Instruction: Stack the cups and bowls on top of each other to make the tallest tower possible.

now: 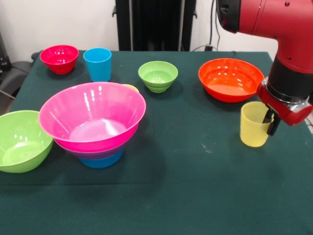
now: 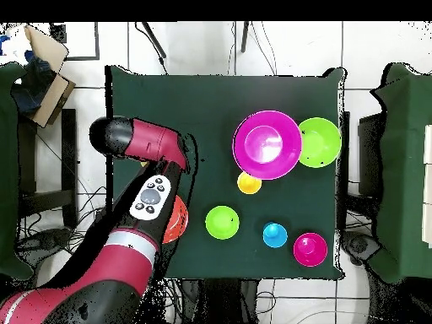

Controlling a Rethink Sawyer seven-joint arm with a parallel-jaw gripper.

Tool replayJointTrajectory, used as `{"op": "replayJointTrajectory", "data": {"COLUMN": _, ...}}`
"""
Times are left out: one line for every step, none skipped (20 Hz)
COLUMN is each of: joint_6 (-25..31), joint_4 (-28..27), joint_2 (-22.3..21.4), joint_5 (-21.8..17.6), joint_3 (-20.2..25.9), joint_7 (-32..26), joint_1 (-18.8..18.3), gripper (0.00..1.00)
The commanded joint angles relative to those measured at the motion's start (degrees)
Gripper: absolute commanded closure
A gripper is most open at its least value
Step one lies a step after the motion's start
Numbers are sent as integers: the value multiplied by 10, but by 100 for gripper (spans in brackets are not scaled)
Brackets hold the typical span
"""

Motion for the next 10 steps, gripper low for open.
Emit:
{"op": "replayJointTrajectory", "data": {"joint_6": 88, "joint_4": -12, "joint_2": -11, "joint_5": -41, "joint_3": 32, "joint_7": 43, "joint_1": -34, "gripper": 100}}
{"op": "replayJointTrajectory", "data": {"joint_6": 130, "joint_4": -29, "joint_2": -28, "joint_5": -51, "joint_3": 24, "joint_7": 30, "joint_1": -44, "gripper": 100}}
{"op": "replayJointTrajectory", "data": {"joint_6": 148, "joint_4": -38, "joint_2": -36, "joint_5": -56, "joint_3": 21, "joint_7": 23, "joint_1": -48, "gripper": 100}}
{"op": "replayJointTrajectory", "data": {"joint_6": 179, "joint_4": -54, "joint_2": -46, "joint_5": -63, "joint_3": 16, "joint_7": 14, "joint_1": -54, "gripper": 100}}
{"op": "replayJointTrajectory", "data": {"joint_6": 203, "joint_4": -70, "joint_2": -54, "joint_5": -73, "joint_3": 9, "joint_7": 4, "joint_1": -58, "gripper": 100}}
{"op": "replayJointTrajectory", "data": {"joint_6": 226, "joint_4": -87, "joint_2": -61, "joint_5": -82, "joint_3": 5, "joint_7": -5, "joint_1": -63, "gripper": 100}}
{"op": "replayJointTrajectory", "data": {"joint_6": 239, "joint_4": -103, "joint_2": -66, "joint_5": -97, "joint_3": -4, "joint_7": -20, "joint_1": -66, "gripper": 100}}
{"op": "replayJointTrajectory", "data": {"joint_6": 260, "joint_4": -122, "joint_2": -71, "joint_5": -111, "joint_3": -12, "joint_7": -31, "joint_1": -70, "gripper": 100}}
{"op": "replayJointTrajectory", "data": {"joint_6": 266, "joint_4": -137, "joint_2": -73, "joint_5": -129, "joint_3": -25, "joint_7": -47, "joint_1": -70, "gripper": 100}}
{"op": "replayJointTrajectory", "data": {"joint_6": 270, "joint_4": -146, "joint_2": -80, "joint_5": -143, "joint_3": -29, "joint_7": -62, "joint_1": -73, "gripper": 100}}
